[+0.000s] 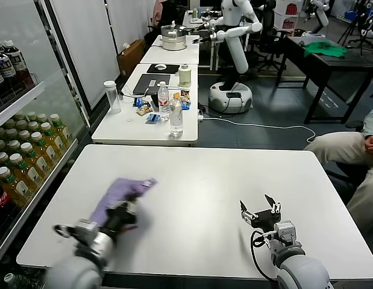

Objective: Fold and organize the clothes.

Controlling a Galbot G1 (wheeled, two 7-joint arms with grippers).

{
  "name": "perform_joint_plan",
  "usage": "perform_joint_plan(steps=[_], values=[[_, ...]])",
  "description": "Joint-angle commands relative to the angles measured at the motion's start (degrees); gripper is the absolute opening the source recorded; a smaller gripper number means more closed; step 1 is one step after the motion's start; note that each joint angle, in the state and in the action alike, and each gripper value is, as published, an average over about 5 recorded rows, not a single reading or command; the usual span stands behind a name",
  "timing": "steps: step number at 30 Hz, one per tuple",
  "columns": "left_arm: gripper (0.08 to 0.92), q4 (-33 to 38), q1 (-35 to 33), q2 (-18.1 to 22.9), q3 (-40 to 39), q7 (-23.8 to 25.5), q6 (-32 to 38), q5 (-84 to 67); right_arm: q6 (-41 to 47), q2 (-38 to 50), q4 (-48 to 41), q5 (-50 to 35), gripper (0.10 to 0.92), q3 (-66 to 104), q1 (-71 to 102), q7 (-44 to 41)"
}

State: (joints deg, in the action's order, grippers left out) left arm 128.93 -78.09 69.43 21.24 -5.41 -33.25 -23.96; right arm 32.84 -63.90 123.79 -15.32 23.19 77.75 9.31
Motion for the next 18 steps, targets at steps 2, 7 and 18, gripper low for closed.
perform_joint_plan(steps=[2,7,18], values=[[0.123,-10.15,9.43,18.34,-20.22,-4.18,6.12,7.15,0.02,0.21,0.72,0.1,0.823,0.76,0.65,-0.05],[0.263,-4.12,11.72,9.24,-10.96,-3.81,7.82,6.49,-0.11,0.79,0.78,-0.25,0.823,2.12,0.78,-0.2],[0.574,-8.7,4.66,-7.19,17.22,1.19,15.86,10.43,0.29,-3.95,-1.14,-6.69,0.823,-10.39,-4.0,2.61]])
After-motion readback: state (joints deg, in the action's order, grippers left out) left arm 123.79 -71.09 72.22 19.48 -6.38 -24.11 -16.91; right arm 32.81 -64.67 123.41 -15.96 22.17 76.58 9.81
